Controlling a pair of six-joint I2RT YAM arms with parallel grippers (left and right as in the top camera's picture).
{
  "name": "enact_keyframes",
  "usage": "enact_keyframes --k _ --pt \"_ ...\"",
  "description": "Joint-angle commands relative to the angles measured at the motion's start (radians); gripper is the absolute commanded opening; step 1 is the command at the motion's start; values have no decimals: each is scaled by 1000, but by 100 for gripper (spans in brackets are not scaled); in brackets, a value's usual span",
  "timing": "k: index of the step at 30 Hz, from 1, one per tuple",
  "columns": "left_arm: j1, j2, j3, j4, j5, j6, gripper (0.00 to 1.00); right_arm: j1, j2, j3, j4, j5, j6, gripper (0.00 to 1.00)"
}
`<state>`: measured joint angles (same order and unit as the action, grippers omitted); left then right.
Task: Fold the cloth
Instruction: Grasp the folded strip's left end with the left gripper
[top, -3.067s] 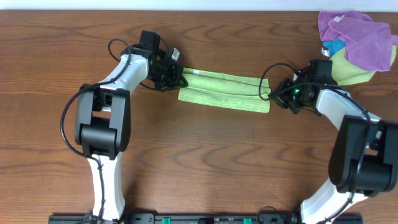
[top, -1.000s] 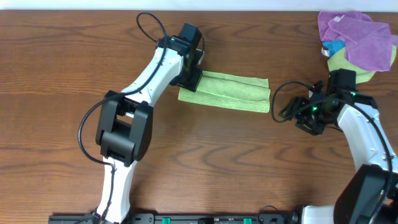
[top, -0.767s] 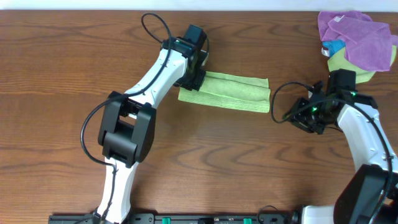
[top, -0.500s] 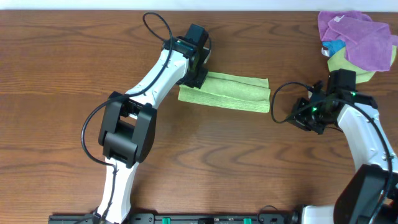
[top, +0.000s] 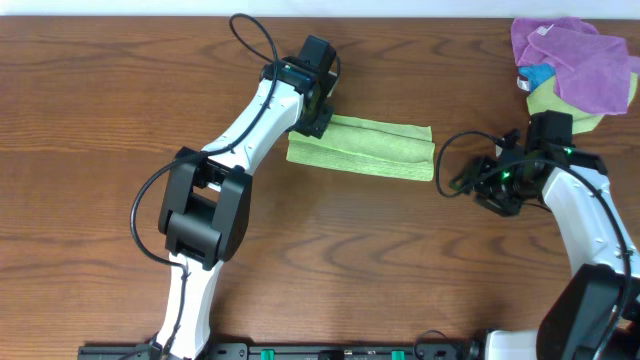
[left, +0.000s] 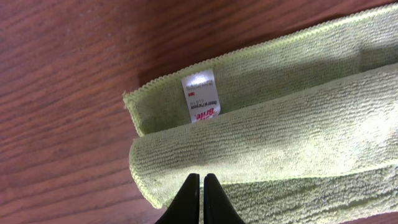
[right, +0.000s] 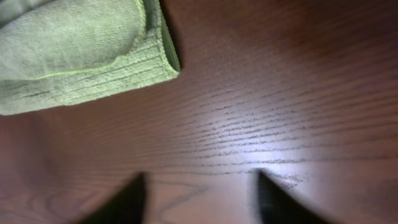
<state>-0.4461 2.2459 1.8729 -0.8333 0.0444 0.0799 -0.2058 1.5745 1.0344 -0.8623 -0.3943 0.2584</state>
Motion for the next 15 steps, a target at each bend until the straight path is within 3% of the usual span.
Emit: enact_keyframes --k 1,15 --pt "0 -5 10 -18 -18 18 6 -2 -13 -5 16 -35 -3 82" --pt "1 53 10 -18 26 26 6 -2 -13 -5 24 -59 2 85"
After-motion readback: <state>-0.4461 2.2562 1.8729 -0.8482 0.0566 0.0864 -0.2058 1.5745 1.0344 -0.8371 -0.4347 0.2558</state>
